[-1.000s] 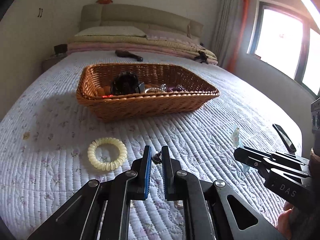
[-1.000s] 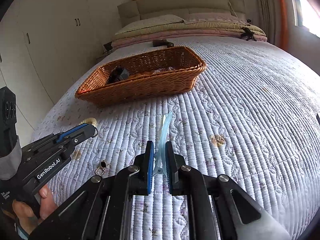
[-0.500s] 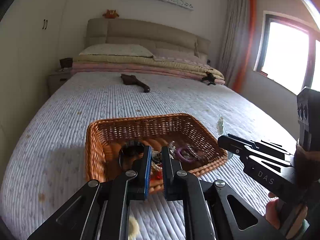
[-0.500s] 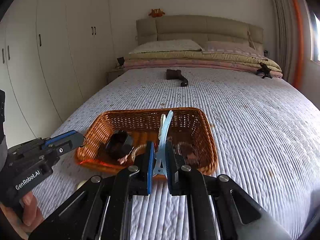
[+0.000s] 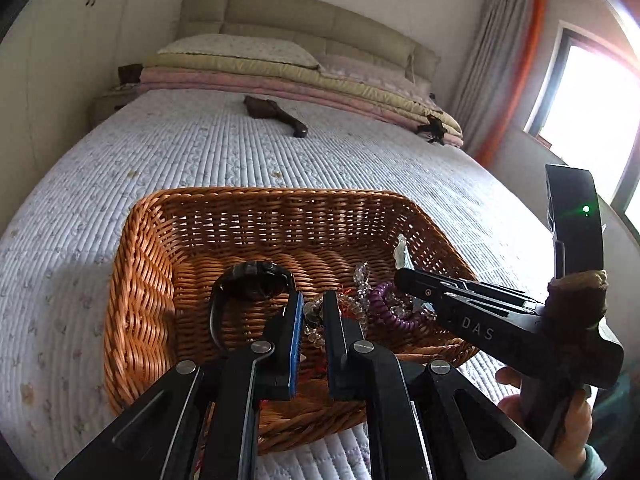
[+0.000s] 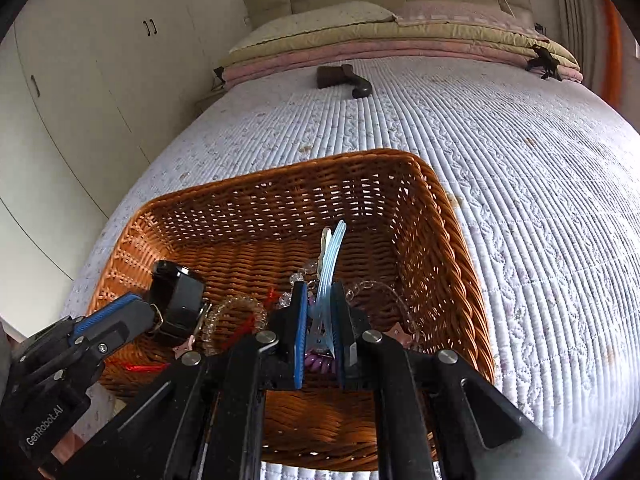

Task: Organize jewelry
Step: 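Carry the ring and blue clip into the basket and open both tools, then grasp the cream coil hair tie with the left tool while the right tool grasps the small charm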

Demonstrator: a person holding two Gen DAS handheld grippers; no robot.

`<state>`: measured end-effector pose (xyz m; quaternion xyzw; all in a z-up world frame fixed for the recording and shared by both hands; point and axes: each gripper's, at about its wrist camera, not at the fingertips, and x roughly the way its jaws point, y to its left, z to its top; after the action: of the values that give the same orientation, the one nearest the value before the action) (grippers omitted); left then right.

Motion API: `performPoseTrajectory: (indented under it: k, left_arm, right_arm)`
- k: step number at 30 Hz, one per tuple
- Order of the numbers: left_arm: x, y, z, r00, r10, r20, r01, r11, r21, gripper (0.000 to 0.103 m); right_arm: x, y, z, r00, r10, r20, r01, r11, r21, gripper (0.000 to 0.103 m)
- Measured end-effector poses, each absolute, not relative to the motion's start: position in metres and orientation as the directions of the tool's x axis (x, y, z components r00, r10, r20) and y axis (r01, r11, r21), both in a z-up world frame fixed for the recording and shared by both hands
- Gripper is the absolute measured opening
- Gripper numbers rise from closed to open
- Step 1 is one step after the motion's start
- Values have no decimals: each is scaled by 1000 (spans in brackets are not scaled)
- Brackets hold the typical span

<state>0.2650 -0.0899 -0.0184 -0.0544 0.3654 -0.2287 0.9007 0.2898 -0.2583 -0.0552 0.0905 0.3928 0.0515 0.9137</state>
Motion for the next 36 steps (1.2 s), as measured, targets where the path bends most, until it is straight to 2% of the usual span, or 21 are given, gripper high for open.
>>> performPoseTrajectory:
  k: [8, 11, 13, 14, 15, 23, 25, 27, 32, 36]
  left_arm:
    - [268, -91, -25, 621, -440, -648, 362, 895, -262, 12]
    - [266, -90, -19, 635, -434, -640, 359, 898, -253, 30]
    - [261, -87, -13, 654, -437, -618, 367, 897, -246, 39]
    - [258, -85, -9, 657, -447, -607, 374, 893, -252, 44]
    - [256, -83, -5, 660, -456, -597, 378, 888, -260, 46]
    - [232, -51, 25, 676, -499, -543, 398, 867, -301, 47]
    - [217, -40, 37, 698, -493, -519, 399, 870, -290, 51]
    - [202, -26, 47, 719, -490, -493, 398, 872, -286, 61]
    - [159, 9, 69, 741, -515, -430, 421, 856, -300, 61]
    - [135, 28, 73, 762, -506, -404, 403, 859, -316, 61]
  right_arm:
    - [290, -253, -55, 684, 153, -713, -20, 981, 192, 14]
    - [285, -256, -51, 695, 168, -699, -25, 978, 209, 15]
    - [281, -260, -47, 705, 170, -688, -20, 975, 220, 21]
    - [279, -261, -45, 709, 170, -684, -19, 975, 222, 29]
    - [278, -262, -43, 712, 165, -682, -16, 976, 219, 31]
    - [240, -259, -15, 766, 143, -626, -15, 979, 205, 31]
    - [221, -256, -5, 793, 146, -592, -24, 978, 209, 31]
    - [198, -249, 5, 819, 151, -554, -35, 976, 215, 31]
    - [153, -224, 20, 860, 133, -493, -41, 980, 192, 31]
    - [121, -206, 22, 866, 177, -467, -78, 971, 225, 31]
